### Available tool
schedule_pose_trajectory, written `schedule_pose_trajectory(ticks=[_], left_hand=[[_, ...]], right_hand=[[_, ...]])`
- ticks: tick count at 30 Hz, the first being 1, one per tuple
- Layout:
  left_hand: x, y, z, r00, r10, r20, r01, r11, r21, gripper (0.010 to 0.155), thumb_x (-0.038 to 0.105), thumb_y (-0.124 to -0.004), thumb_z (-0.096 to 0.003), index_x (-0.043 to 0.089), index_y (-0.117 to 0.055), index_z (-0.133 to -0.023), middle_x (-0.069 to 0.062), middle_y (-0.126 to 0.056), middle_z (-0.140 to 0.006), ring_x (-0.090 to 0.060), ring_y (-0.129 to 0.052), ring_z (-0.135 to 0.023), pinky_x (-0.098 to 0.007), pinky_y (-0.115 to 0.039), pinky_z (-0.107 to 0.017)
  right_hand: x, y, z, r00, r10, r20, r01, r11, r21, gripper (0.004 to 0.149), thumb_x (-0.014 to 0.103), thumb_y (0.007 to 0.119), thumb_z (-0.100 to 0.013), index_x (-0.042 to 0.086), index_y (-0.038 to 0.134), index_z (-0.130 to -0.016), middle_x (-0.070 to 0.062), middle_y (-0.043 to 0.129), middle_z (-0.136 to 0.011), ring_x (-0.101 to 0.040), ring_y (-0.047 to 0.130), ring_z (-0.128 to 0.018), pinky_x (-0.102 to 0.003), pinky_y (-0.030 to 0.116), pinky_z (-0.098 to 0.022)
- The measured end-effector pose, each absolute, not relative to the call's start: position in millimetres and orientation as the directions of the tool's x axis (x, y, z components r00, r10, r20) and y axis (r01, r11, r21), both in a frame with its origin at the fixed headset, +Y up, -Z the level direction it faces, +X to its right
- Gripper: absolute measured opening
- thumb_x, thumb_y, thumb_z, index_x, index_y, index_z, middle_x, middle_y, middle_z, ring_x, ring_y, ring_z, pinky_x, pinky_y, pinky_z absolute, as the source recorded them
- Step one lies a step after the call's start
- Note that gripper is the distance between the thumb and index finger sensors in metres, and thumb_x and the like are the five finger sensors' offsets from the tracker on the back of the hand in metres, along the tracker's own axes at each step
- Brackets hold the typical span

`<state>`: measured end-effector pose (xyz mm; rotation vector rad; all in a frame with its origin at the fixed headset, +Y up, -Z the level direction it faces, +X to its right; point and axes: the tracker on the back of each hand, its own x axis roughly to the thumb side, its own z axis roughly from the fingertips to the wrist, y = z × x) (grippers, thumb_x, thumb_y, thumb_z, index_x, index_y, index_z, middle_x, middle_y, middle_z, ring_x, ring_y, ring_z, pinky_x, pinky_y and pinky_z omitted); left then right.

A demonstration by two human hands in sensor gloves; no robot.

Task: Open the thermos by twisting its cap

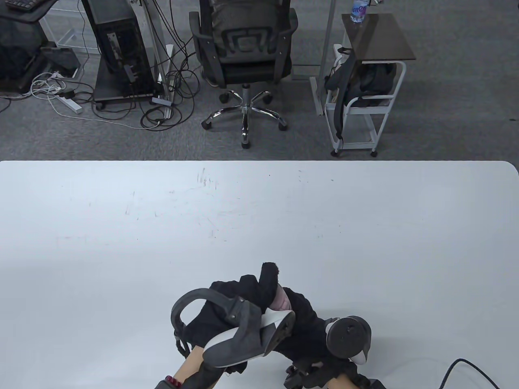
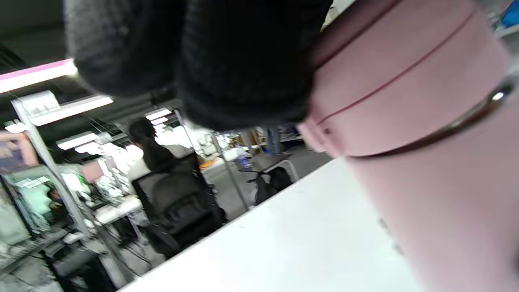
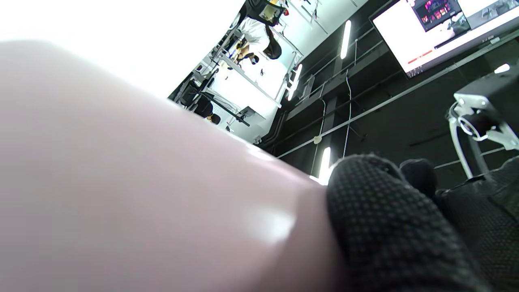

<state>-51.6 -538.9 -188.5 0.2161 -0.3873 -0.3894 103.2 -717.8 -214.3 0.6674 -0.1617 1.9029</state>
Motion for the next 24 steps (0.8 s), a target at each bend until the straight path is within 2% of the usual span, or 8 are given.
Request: schedule_pose_trajectory(ticks=[2, 3, 4, 6, 10, 16, 21, 24], left_hand=[[-54, -538, -187, 0.863, -0.34, 0.375, 0.265, 0.935, 0.237, 0.093, 0.079, -0.046, -0.0328, 0.028, -0.055, -0.109, 0.003, -0.098, -0.077, -0.013, -0.106, -0.045, -0.04, -0.092, -0.043], [-55, -539, -189, 0.837, -0.261, 0.482, 0.215, 0.965, 0.149, 0.091, 0.076, -0.059, -0.0333, 0.032, -0.046, -0.112, 0.0, -0.086, -0.101, -0.024, -0.1, -0.076, -0.051, -0.085, -0.062], [-56, -540, -192, 0.818, -0.206, 0.538, 0.201, 0.977, 0.068, 0.092, 0.071, -0.074, -0.0355, 0.039, -0.036, -0.113, -0.003, -0.061, -0.119, -0.033, -0.079, -0.102, -0.058, -0.072, -0.074], [-59, -541, -196, 0.785, -0.145, 0.602, 0.224, 0.973, -0.057, 0.091, 0.059, -0.082, -0.0405, 0.042, -0.027, -0.111, 0.001, -0.034, -0.125, -0.034, -0.054, -0.115, -0.057, -0.062, -0.082], [-63, -541, -201, 0.764, -0.092, 0.638, 0.163, 0.985, -0.052, 0.079, 0.044, -0.091, -0.0424, 0.04, -0.047, -0.108, 0.002, -0.059, -0.118, -0.022, -0.083, -0.099, -0.048, -0.074, -0.076], [-68, -539, -200, 0.861, -0.141, 0.489, 0.107, 0.99, 0.096, 0.083, 0.072, -0.078, -0.0339, 0.032, -0.062, -0.105, -0.003, -0.084, -0.091, -0.008, -0.103, -0.054, -0.039, -0.091, -0.051], [-86, -536, -203, 0.905, -0.011, 0.426, -0.056, 0.988, 0.145, 0.085, 0.073, -0.077, -0.036, 0.032, -0.058, -0.108, -0.007, -0.079, -0.095, -0.015, -0.1, -0.059, -0.043, -0.087, -0.054], [-99, -547, -210, 0.938, -0.065, 0.34, 0.001, 0.983, 0.186, 0.085, 0.071, -0.077, -0.0369, 0.032, -0.055, -0.109, -0.007, -0.077, -0.098, -0.017, -0.099, -0.063, -0.045, -0.085, -0.057]], right_hand=[[105, -718, -214, -0.282, 0.81, 0.514, -0.886, -0.425, 0.184, 0.099, 0.051, 0.086, -0.03, -0.002, 0.036, -0.098, -0.035, 0.046, -0.091, -0.058, 0.055, -0.076, -0.069, 0.057, -0.053], [105, -718, -215, -0.274, 0.814, 0.512, -0.891, -0.415, 0.183, 0.099, 0.051, 0.086, -0.03, -0.002, 0.036, -0.098, -0.035, 0.046, -0.091, -0.058, 0.055, -0.076, -0.069, 0.057, -0.053], [105, -718, -215, -0.265, 0.819, 0.509, -0.893, -0.407, 0.19, 0.099, 0.051, 0.086, -0.03, -0.002, 0.036, -0.098, -0.035, 0.046, -0.091, -0.058, 0.055, -0.076, -0.069, 0.057, -0.053], [105, -718, -215, -0.25, 0.818, 0.518, -0.895, -0.399, 0.199, 0.099, 0.051, 0.086, -0.03, -0.002, 0.036, -0.098, -0.035, 0.046, -0.091, -0.058, 0.055, -0.076, -0.069, 0.057, -0.053], [101, -718, -214, -0.26, 0.8, 0.541, -0.877, -0.43, 0.215, 0.099, 0.05, 0.086, -0.03, -0.002, 0.036, -0.098, -0.035, 0.046, -0.091, -0.059, 0.055, -0.076, -0.069, 0.057, -0.053], [101, -715, -213, -0.293, 0.782, 0.55, -0.866, -0.461, 0.193, 0.099, 0.051, 0.086, -0.031, -0.002, 0.036, -0.098, -0.035, 0.046, -0.091, -0.058, 0.055, -0.076, -0.069, 0.057, -0.054], [110, -718, -218, -0.323, 0.806, 0.496, -0.881, -0.447, 0.154, 0.099, 0.051, 0.086, -0.031, -0.002, 0.036, -0.098, -0.035, 0.046, -0.091, -0.058, 0.056, -0.076, -0.069, 0.057, -0.053], [114, -717, -220, -0.316, 0.819, 0.478, -0.895, -0.425, 0.137, 0.099, 0.051, 0.086, -0.031, -0.002, 0.036, -0.098, -0.035, 0.046, -0.091, -0.058, 0.055, -0.076, -0.069, 0.057, -0.053]])
